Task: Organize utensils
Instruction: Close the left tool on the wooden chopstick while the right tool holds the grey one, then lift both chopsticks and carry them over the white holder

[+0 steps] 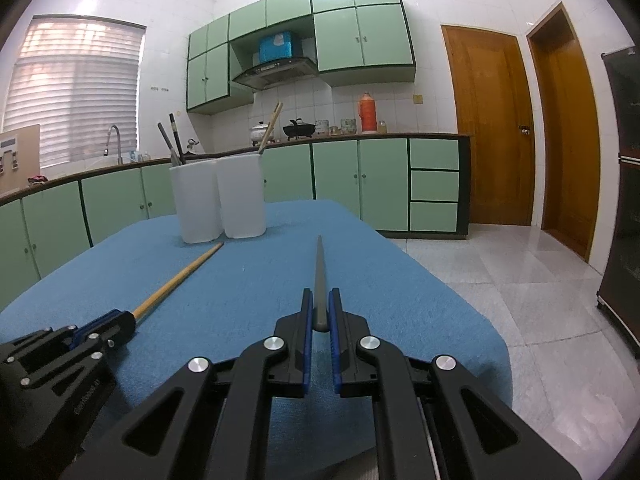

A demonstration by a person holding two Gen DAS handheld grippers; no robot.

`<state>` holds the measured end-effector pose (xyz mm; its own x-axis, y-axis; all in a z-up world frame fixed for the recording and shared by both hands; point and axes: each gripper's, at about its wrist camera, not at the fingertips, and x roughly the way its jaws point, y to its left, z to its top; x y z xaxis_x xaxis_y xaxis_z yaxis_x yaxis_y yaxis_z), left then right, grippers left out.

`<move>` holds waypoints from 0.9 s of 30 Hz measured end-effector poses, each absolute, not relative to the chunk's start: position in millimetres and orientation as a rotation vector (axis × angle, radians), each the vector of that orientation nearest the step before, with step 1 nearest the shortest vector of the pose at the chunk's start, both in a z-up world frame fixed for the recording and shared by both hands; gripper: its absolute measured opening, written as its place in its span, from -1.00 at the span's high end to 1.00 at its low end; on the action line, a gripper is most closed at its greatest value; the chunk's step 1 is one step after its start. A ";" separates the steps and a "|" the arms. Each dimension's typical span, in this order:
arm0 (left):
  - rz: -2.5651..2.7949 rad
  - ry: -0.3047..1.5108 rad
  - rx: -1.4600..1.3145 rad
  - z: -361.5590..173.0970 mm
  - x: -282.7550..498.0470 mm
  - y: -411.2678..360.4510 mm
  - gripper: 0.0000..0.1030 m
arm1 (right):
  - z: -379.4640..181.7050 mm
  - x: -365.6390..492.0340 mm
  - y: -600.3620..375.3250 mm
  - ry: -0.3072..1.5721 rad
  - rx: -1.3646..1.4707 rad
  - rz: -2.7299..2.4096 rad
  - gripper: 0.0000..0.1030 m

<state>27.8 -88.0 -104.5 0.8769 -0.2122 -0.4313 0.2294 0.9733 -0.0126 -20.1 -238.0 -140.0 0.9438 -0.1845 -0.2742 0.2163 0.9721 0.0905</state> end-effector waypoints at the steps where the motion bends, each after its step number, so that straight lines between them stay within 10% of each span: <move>1: -0.225 0.438 0.043 -102.2 26.7 -87.5 0.88 | -139.2 -20.7 -238.5 0.265 0.118 -0.205 0.85; 27: -0.242 0.147 0.008 34.5 29.3 -47.4 0.88 | -8.6 -0.3 -260.6 0.102 0.122 -0.044 0.86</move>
